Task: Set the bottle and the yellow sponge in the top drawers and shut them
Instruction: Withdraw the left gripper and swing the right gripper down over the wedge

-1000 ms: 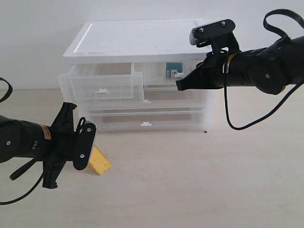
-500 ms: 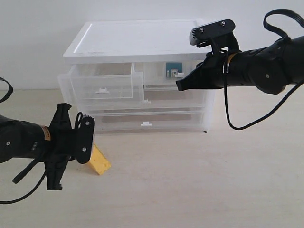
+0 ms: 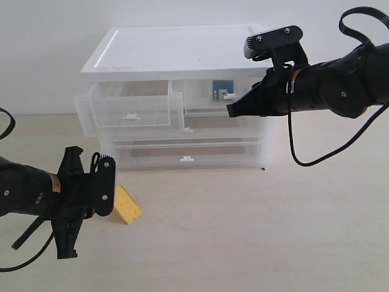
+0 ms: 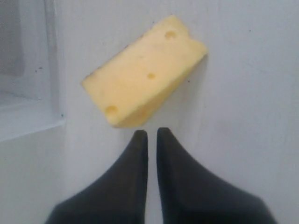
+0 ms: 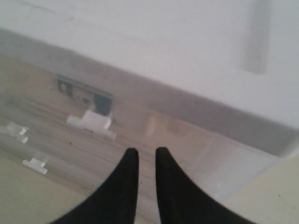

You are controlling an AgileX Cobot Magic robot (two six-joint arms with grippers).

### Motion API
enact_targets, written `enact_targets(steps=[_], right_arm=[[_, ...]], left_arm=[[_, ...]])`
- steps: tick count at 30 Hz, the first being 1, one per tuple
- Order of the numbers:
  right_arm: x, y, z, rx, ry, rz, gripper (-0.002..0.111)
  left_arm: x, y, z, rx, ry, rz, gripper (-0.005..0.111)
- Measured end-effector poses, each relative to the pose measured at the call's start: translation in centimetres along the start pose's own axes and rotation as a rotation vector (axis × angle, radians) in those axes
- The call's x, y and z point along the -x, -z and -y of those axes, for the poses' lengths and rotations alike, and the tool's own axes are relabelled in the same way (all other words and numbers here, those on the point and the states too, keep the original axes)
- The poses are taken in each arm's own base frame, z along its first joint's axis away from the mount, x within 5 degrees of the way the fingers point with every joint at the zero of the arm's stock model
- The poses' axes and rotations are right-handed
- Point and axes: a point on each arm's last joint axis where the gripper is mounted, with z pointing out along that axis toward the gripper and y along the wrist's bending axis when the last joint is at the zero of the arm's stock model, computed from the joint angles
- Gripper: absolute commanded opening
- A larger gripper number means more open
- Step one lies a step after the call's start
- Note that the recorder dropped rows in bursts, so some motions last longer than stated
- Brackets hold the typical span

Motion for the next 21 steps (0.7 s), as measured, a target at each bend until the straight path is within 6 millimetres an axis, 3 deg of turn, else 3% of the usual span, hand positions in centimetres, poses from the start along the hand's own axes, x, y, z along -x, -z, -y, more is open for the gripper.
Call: enact_targets(steps=[3,8,10,15,21], right_arm=[[0.4,0.9,-0.4,-0.003,0.021,-0.027,0.029],[0.8,2.3,-1.0,-0.005,0.043,-0.071,0.03],[0.6,2.5,-2.1,0.016,0.075,-0.094,0.03],[-1.4,2.9,-6.7,0.121,0.173,-0.157,0.03],[-2.3,3.7,-12.6,0.255,0.255,-0.151,0.035]], left_arm=[[-0.7,0.0,0.1,0.026,0.051,0.004,0.004],[-2.1,1.0,-0.8,0.175,0.231,0.066,0.004],[-2.4,1.8,-1.3,0.253,0.311,0.113,0.004],[-3.5,3.3,-2.2,0.379,0.452,0.189,0.004],[-3.9,3.4,-2.1,0.39,0.526,0.2,0.004]])
